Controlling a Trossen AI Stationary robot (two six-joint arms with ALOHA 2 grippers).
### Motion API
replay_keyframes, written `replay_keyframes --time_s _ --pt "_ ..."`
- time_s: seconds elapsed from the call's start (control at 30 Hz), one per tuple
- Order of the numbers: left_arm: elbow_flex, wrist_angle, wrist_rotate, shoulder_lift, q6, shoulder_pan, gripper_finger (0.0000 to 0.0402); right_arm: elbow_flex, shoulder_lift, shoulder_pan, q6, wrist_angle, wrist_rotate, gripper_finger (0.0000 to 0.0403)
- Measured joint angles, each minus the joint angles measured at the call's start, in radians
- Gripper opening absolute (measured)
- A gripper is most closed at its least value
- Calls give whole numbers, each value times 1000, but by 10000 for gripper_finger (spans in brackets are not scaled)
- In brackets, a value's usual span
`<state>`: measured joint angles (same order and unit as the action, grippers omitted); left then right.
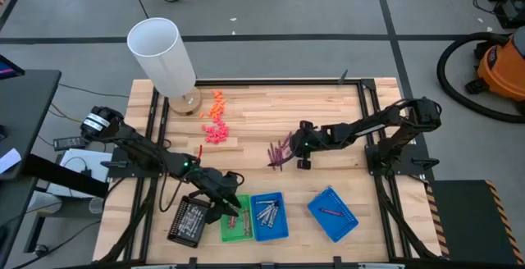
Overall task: Sort crayons
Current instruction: Put the pink crayon into the green bin
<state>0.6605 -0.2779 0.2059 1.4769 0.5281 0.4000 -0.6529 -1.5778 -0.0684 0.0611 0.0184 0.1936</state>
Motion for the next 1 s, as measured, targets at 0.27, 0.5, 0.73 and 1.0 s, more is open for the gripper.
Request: replay_keyframes --time_s 0.27,0.5,0.73,1.0 --pt "0 6 1 0 1 0 178 17 0 -61 24 20 -88 136" --pt "0 20 1 0 11 8 178 54 4 -68 4 34 -151 134" --pt "0 21 1 0 21 8 178 48 4 -44 -47 75 -172 92" --pt "0 13 1 1 20 7 178 -4 4 -28 -78 160 -189 20"
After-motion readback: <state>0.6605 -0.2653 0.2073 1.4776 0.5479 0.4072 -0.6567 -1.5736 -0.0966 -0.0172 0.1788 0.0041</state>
